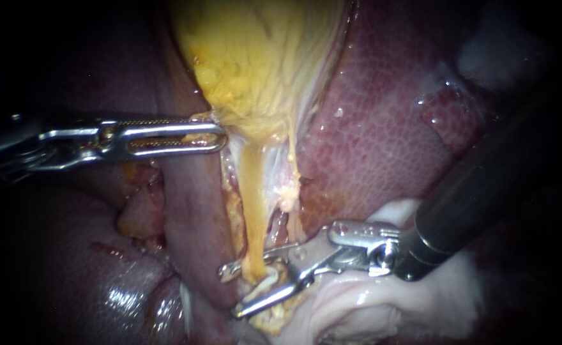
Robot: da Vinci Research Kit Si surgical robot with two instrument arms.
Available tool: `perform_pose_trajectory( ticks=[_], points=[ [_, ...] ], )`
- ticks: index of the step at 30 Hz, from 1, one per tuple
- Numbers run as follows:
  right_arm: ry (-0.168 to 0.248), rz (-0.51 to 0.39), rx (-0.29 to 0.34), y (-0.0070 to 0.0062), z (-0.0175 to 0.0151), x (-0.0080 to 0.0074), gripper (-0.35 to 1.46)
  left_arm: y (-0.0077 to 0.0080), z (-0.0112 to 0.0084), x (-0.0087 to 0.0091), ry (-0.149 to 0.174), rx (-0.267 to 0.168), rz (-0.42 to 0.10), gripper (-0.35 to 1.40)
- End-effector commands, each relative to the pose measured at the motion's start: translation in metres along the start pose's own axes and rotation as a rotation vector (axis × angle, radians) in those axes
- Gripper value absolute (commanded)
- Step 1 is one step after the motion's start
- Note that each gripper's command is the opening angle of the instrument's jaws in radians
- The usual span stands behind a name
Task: Clipping first clip left tube
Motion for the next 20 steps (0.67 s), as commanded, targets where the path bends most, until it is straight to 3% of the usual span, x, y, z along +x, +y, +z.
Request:
perform_pose_trajectory(
  ticks=[1, 6, 20],
  points=[
    [-0.010, -0.003, -0.028, 0.0002, -0.0003, 0.0000, -0.35, -0.0001, -0.0001, -0.0001, -0.001, -0.001, 0.000, -0.35],
    [-0.021, -0.002, -0.044, 0.0009, -0.0012, -0.0005, -0.35, -0.0003, -0.0002, -0.0001, -0.001, -0.001, 0.000, -0.35],
    [-0.024, -0.002, -0.043, 0.0006, -0.0013, -0.0005, -0.35, -0.0005, -0.0003, -0.0001, 0.000, 0.001, 0.000, -0.35]
  ],
)
